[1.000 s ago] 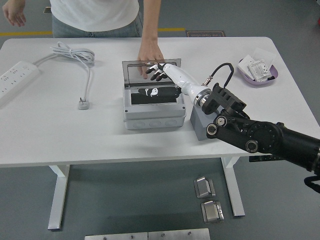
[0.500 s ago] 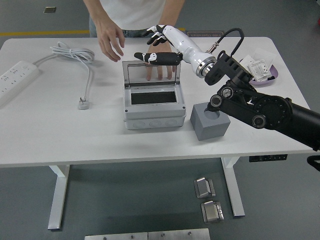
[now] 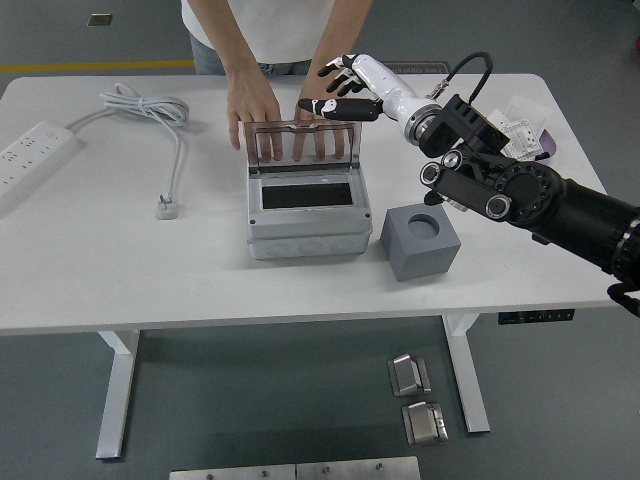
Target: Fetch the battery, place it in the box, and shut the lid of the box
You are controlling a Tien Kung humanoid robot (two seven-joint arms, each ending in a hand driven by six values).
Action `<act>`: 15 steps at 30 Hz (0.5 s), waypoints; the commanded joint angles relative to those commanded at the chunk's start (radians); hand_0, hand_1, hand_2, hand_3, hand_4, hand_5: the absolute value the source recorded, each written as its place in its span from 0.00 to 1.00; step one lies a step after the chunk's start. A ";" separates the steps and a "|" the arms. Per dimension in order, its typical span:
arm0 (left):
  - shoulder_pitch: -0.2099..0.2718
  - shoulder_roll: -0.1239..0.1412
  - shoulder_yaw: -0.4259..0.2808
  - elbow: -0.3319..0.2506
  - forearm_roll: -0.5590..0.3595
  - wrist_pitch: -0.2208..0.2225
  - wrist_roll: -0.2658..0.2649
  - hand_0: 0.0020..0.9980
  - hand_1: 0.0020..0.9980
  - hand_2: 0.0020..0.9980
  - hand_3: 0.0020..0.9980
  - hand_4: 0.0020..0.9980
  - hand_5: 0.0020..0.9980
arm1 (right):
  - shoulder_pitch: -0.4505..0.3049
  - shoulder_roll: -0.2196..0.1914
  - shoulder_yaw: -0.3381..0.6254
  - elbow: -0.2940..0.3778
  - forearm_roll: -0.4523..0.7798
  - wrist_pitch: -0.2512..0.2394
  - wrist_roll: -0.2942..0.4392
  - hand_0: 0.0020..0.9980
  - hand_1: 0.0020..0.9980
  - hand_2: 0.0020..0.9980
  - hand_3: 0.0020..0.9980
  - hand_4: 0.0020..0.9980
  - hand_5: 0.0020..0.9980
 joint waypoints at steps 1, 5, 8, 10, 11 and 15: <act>-0.001 0.000 -0.001 0.000 0.002 -0.001 0.001 0.66 0.72 0.62 0.68 0.35 0.00 | -0.003 0.003 -0.005 -0.004 0.004 -0.001 0.002 0.75 0.66 0.65 0.75 0.97 0.63; -0.003 0.000 -0.003 0.000 0.006 -0.003 0.003 0.66 0.72 0.62 0.68 0.35 0.00 | -0.019 0.012 -0.021 -0.008 0.014 -0.006 0.009 0.76 0.66 0.65 0.75 0.97 0.65; -0.003 0.000 -0.004 0.000 0.007 -0.003 0.004 0.66 0.72 0.62 0.68 0.35 0.00 | -0.035 0.017 -0.030 -0.001 0.012 -0.010 0.013 0.76 0.66 0.65 0.75 0.97 0.65; -0.003 0.000 -0.004 0.001 0.008 -0.003 0.004 0.66 0.72 0.62 0.68 0.35 0.00 | -0.045 0.019 -0.033 0.006 0.007 -0.012 0.015 0.76 0.66 0.65 0.75 0.98 0.66; -0.004 0.000 -0.004 0.001 0.008 -0.004 0.004 0.66 0.72 0.62 0.68 0.35 0.00 | -0.050 0.020 -0.034 0.011 0.004 -0.012 0.016 0.76 0.66 0.65 0.75 0.98 0.66; -0.003 -0.001 -0.003 0.001 0.007 -0.004 0.002 0.66 0.72 0.62 0.68 0.35 0.00 | -0.066 0.019 -0.037 0.032 -0.015 -0.014 0.015 0.76 0.66 0.65 0.75 0.98 0.66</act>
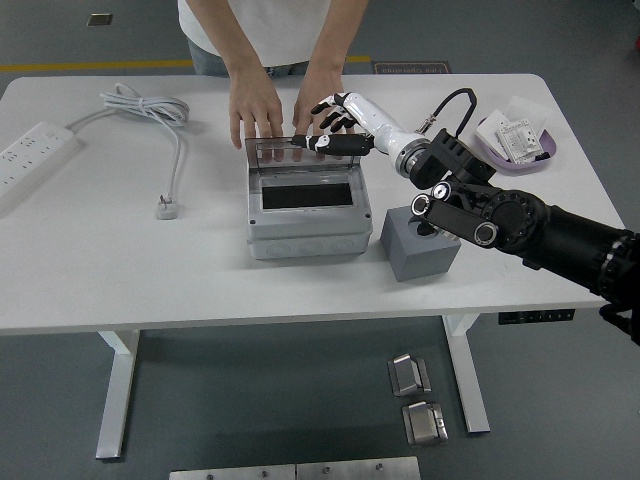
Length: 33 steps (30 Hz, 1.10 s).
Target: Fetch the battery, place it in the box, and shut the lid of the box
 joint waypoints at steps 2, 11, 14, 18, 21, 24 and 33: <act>0.001 -0.001 0.001 0.000 -0.001 0.000 -0.001 0.66 0.72 0.62 0.68 0.36 0.00 | -0.005 -0.004 0.003 0.015 -0.015 -0.001 -0.003 0.76 0.66 0.65 0.75 0.97 0.67; 0.009 -0.003 0.008 0.001 -0.015 0.004 -0.009 0.66 0.72 0.62 0.68 0.35 0.00 | -0.017 -0.060 0.034 0.149 -0.125 -0.006 -0.030 0.76 0.66 0.65 0.74 0.97 0.66; 0.011 -0.005 0.009 0.001 -0.018 0.005 -0.010 0.66 0.72 0.62 0.68 0.36 0.00 | -0.024 -0.075 0.026 0.194 -0.153 -0.005 -0.037 0.76 0.66 0.65 0.74 0.97 0.67; 0.012 -0.006 0.012 0.001 -0.022 0.006 -0.014 0.66 0.72 0.62 0.68 0.36 0.00 | -0.035 -0.086 0.006 0.240 -0.173 -0.005 -0.040 0.76 0.66 0.65 0.74 0.97 0.67; 0.012 -0.007 0.015 0.002 -0.027 0.006 -0.018 0.66 0.72 0.62 0.68 0.36 0.00 | -0.044 -0.093 -0.003 0.266 -0.185 -0.006 -0.043 0.76 0.66 0.65 0.74 0.98 0.70; 0.013 -0.009 0.016 0.002 -0.030 0.007 -0.020 0.66 0.72 0.62 0.68 0.36 0.00 | -0.052 -0.103 -0.002 0.293 -0.200 -0.006 -0.046 0.76 0.66 0.65 0.74 0.98 0.70; 0.015 -0.012 0.018 0.002 -0.035 0.009 -0.022 0.66 0.72 0.62 0.68 0.36 0.00 | -0.079 -0.129 0.036 0.333 -0.234 -0.006 -0.053 0.76 0.66 0.65 0.74 0.98 0.70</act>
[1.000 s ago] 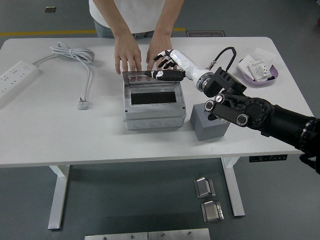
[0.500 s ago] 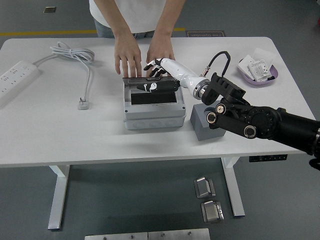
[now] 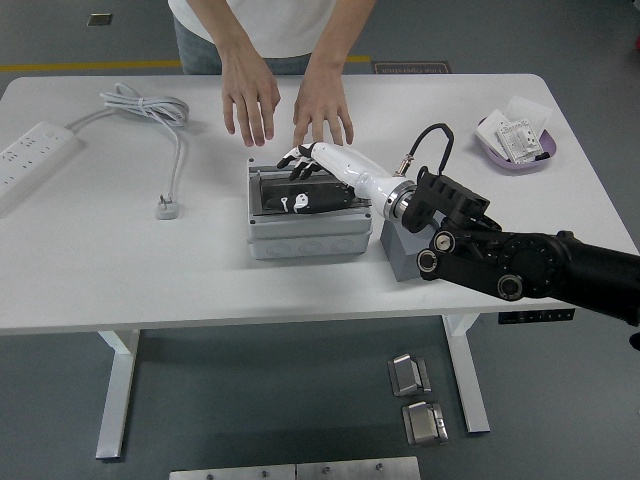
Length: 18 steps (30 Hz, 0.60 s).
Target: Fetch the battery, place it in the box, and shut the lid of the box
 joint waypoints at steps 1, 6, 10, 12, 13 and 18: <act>0.000 0.000 0.000 0.000 0.000 0.000 0.000 0.66 0.72 0.62 0.68 0.36 0.00 | -0.004 -0.003 0.008 0.001 -0.004 0.001 -0.002 0.76 0.66 0.65 0.74 0.98 0.70; 0.003 -0.003 0.000 0.000 -0.001 0.001 0.001 0.66 0.72 0.62 0.68 0.36 0.00 | -0.040 -0.032 0.086 0.012 -0.056 0.022 -0.027 0.76 0.66 0.65 0.74 0.98 0.70; 0.007 -0.006 0.002 0.000 -0.006 0.002 -0.003 0.66 0.72 0.62 0.68 0.36 0.00 | -0.110 -0.061 0.183 0.033 -0.128 0.049 -0.060 0.76 0.66 0.65 0.75 0.98 0.70; 0.009 -0.009 0.005 0.000 -0.011 0.003 -0.005 0.66 0.72 0.62 0.68 0.36 0.00 | -0.151 -0.071 0.242 0.050 -0.169 0.061 -0.075 0.76 0.66 0.65 0.75 0.98 0.70; 0.012 -0.011 0.006 0.000 -0.014 0.004 -0.007 0.66 0.72 0.62 0.68 0.36 0.00 | -0.175 -0.076 0.278 0.063 -0.192 0.069 -0.084 0.76 0.66 0.65 0.75 0.98 0.70; 0.023 -0.018 0.008 0.001 -0.019 0.005 -0.009 0.66 0.72 0.62 0.68 0.35 0.00 | -0.285 -0.091 0.450 0.125 -0.299 0.155 -0.171 0.75 0.65 0.64 0.75 0.98 0.70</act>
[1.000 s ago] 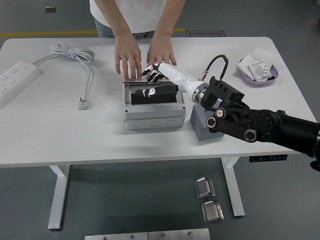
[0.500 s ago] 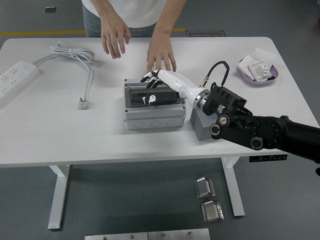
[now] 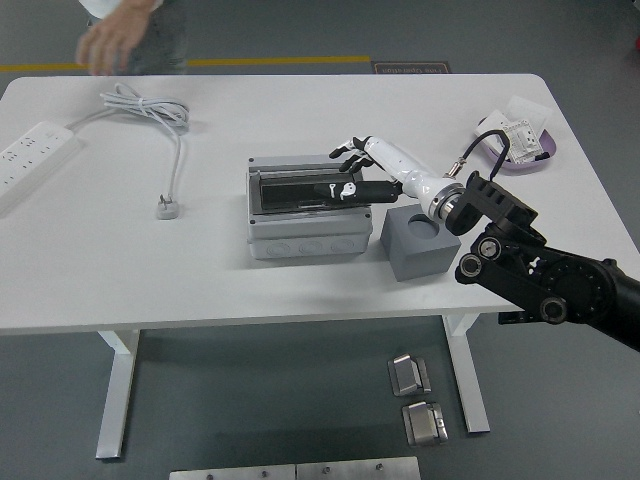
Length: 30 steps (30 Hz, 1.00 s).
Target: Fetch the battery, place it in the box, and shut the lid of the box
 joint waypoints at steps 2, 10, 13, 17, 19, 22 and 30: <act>0.005 -0.001 0.002 0.001 -0.004 0.001 -0.003 0.66 0.72 0.62 0.68 0.35 0.00 | -0.042 -0.002 0.074 0.029 -0.041 0.046 -0.047 0.75 0.65 0.64 0.75 0.98 0.70; 0.021 -0.008 -0.001 0.001 -0.003 -0.002 0.005 0.66 0.72 0.62 0.68 0.35 0.00 | -0.204 0.032 0.352 0.133 -0.179 0.199 -0.232 0.76 0.65 0.66 0.74 0.98 0.72; 0.020 -0.011 0.003 0.002 -0.006 -0.003 0.000 0.66 0.72 0.62 0.68 0.35 0.00 | -0.255 0.056 0.449 0.173 -0.231 0.215 -0.291 0.76 0.65 0.66 0.74 0.98 0.72; 0.017 -0.012 0.009 0.004 -0.013 -0.004 -0.009 0.66 0.72 0.62 0.68 0.35 0.00 | -0.319 0.079 0.560 0.218 -0.256 0.177 -0.274 0.79 0.66 0.66 0.74 0.98 0.71; 0.018 -0.014 0.009 0.004 -0.013 -0.004 -0.009 0.66 0.72 0.62 0.68 0.35 0.00 | -0.348 0.085 0.614 0.230 -0.243 0.133 -0.231 0.79 0.66 0.66 0.74 0.98 0.71; 0.019 -0.017 0.006 0.004 -0.009 -0.004 -0.006 0.66 0.72 0.62 0.68 0.35 0.00 | -0.379 0.089 0.663 0.229 -0.194 0.067 -0.162 0.83 0.67 0.68 0.74 0.97 0.72; 0.018 -0.018 0.011 0.005 -0.012 -0.003 -0.010 0.66 0.72 0.62 0.68 0.35 0.00 | -0.461 0.102 0.667 0.222 0.037 -0.126 0.091 0.80 0.66 0.66 0.73 0.97 0.72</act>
